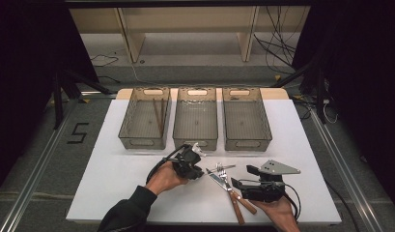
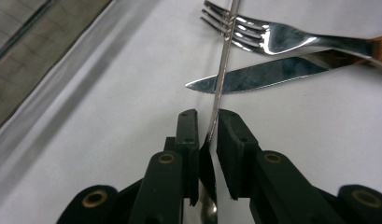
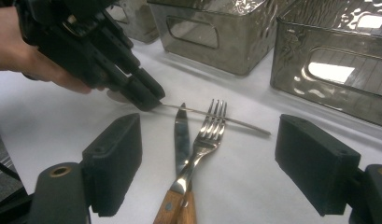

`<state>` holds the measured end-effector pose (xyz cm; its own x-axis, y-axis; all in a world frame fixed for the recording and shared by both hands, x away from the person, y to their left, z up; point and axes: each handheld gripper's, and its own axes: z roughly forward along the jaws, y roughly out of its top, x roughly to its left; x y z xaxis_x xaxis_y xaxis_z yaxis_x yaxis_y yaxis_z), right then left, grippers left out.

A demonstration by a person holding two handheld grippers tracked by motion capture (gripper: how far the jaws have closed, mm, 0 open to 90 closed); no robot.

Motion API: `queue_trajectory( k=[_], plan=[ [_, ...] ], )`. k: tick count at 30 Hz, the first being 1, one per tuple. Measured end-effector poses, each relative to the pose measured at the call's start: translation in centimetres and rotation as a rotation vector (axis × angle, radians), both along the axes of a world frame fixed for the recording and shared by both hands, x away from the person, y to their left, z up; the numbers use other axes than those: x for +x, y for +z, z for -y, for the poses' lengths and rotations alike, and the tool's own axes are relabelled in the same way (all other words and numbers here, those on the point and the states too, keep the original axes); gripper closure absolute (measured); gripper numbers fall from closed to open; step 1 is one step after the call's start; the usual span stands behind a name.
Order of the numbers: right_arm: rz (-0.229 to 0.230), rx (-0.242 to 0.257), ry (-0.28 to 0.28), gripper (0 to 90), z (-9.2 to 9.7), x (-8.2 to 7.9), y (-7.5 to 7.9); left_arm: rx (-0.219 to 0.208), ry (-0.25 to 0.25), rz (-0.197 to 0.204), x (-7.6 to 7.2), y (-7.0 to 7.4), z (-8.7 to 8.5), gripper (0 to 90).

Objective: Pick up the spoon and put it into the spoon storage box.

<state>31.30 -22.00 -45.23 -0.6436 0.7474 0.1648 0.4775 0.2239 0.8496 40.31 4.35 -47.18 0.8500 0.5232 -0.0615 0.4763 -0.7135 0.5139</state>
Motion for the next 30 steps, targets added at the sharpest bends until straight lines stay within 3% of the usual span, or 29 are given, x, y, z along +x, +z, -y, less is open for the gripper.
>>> queue_trajectory(
  k=[8, 10, 16, 25, 30],
  plan=[
    [0.000, 0.000, 0.001, 23.7, 0.0, 0.0, 0.0, 0.003, 0.003, 0.014, 0.1, 0.2, 0.0, 82.2],
    [0.001, 0.001, 0.002, 23.7, 0.1, 0.0, 0.0, -0.008, 0.010, 0.006, 0.0, 0.2, 0.1, 87.0],
    [0.001, 0.001, 0.002, 23.7, 0.1, 0.0, 0.0, -0.013, -0.024, 0.007, -0.1, 0.2, 0.0, 88.1],
    [0.000, 0.002, 0.001, 23.7, 0.1, 0.0, 0.0, -0.039, -0.060, 0.022, -0.7, 1.6, -0.4, 88.3],
    [0.000, 0.003, -0.003, 23.7, 0.1, 0.0, 0.0, -0.068, -0.055, 0.024, -0.9, 2.4, -0.9, 88.3]
  ],
)
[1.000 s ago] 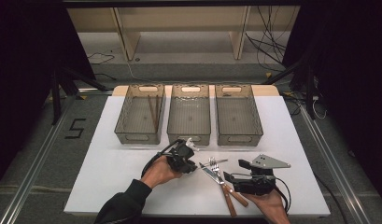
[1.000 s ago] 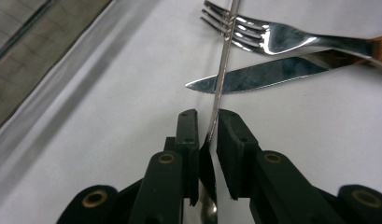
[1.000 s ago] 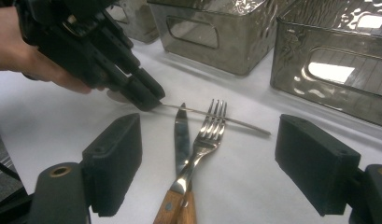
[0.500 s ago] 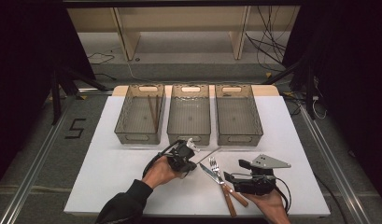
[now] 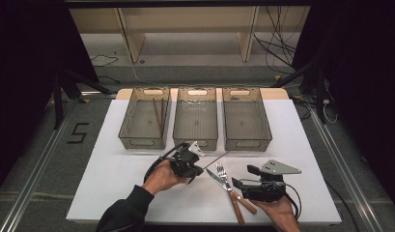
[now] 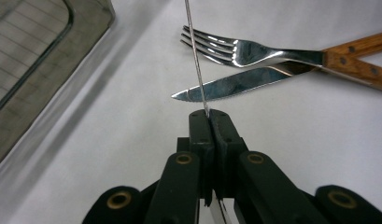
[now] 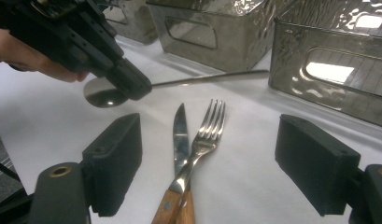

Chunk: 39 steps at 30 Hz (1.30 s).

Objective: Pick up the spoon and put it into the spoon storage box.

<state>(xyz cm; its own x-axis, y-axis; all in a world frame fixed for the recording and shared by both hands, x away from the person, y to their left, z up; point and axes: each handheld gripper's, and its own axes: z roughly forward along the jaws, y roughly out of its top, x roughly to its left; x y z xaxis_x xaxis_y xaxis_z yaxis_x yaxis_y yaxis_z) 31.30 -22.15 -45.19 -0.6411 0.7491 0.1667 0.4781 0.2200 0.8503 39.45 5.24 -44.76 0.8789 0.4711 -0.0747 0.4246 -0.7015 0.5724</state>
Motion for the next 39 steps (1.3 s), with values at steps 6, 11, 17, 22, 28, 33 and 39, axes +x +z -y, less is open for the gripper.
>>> queue_trajectory(
  k=[6, 11, 17, 22, 28, 33, 39],
  plan=[
    [0.001, 0.000, -0.001, 23.7, 0.0, 0.0, 0.0, -0.039, 0.001, 0.017, -0.4, 1.6, -0.7, 88.3],
    [0.002, 0.001, -0.002, 23.7, 0.1, 0.0, 0.0, -0.096, 0.019, 0.032, -0.3, 3.2, -1.8, 88.2],
    [0.004, -0.001, -0.002, 23.6, 0.1, 0.0, -0.1, -0.179, 0.099, 0.051, 1.3, 5.0, -3.6, 88.2],
    [0.008, 0.007, -0.002, 23.5, 0.1, 0.0, 0.0, -0.228, 0.174, 0.066, 3.1, 6.3, -4.6, 88.2],
    [0.009, 0.004, 0.003, 23.3, 0.0, 0.0, 0.0, -0.259, 0.259, 0.048, 5.9, 6.9, -5.2, 88.2],
    [0.009, 0.006, 0.003, 23.3, 0.0, 0.0, 0.0, -0.245, 0.298, 0.046, 8.2, 6.8, -4.9, 88.2],
    [0.008, 0.007, 0.004, 23.4, 0.0, -0.1, 0.0, -0.237, 0.337, 0.049, 10.0, 6.8, -4.5, 88.2]
  ],
)
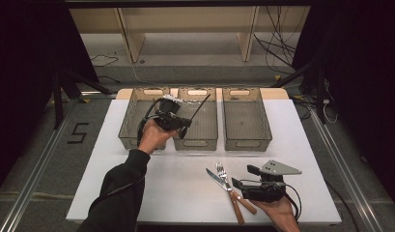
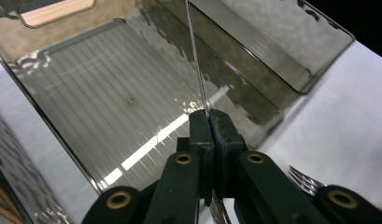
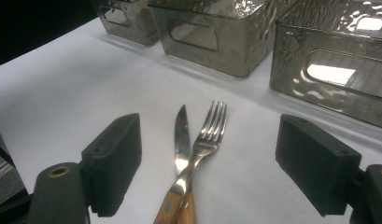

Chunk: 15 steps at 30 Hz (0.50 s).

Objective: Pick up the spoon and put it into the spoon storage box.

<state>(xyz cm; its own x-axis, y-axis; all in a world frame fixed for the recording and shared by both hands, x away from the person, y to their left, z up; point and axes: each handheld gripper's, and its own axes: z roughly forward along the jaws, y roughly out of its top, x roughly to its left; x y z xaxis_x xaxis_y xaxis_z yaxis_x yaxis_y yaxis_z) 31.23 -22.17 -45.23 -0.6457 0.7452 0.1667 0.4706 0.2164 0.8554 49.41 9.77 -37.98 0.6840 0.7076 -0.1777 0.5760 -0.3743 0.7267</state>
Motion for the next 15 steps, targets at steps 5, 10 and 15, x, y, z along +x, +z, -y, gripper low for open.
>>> queue_trajectory(
  k=[5, 10, 15],
  plan=[
    [0.000, 0.001, 0.002, 23.3, 0.0, 0.0, 0.0, 0.004, 0.017, 0.006, 1.0, -0.1, 0.2, 88.2],
    [-0.003, 0.000, 0.000, 23.4, 0.0, 0.0, 0.0, 0.000, 0.035, 0.009, 1.6, -0.3, 0.4, 88.1],
    [-0.002, 0.000, 0.001, 23.4, 0.0, 0.0, 0.0, 0.014, 0.048, 0.008, 2.0, -0.6, 0.5, 88.0]
  ],
)
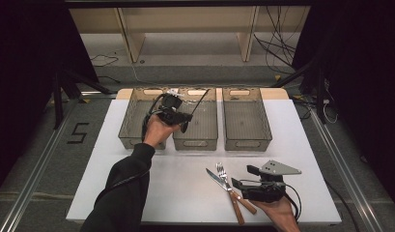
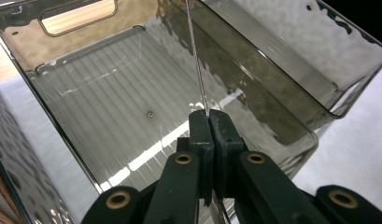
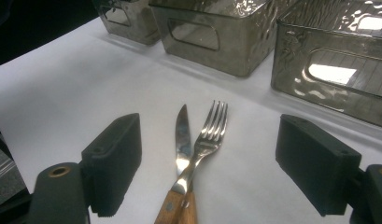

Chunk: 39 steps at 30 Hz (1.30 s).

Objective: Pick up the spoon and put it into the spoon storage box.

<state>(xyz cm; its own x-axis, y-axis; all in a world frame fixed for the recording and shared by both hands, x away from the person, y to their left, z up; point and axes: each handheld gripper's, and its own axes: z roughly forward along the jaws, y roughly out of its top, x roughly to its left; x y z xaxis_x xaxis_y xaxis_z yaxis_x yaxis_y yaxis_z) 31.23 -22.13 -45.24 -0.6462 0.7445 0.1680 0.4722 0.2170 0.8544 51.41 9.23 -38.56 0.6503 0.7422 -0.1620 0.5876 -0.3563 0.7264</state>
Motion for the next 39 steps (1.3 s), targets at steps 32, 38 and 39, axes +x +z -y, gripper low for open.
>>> queue_trajectory(
  k=[32, 38, 39],
  plan=[
    [0.001, 0.005, 0.000, 23.4, 0.2, 0.0, 0.1, 0.044, 0.092, -0.007, 1.2, -1.1, 0.9, 71.9],
    [0.002, 0.005, 0.000, 23.4, 0.2, 0.0, 0.1, 0.030, 0.110, 0.009, 0.4, -0.1, 0.8, 47.1],
    [0.001, 0.006, 0.000, 23.4, 0.2, 0.0, 0.1, 0.029, 0.104, 0.010, 0.2, 0.1, 0.8, 43.2]
  ],
)
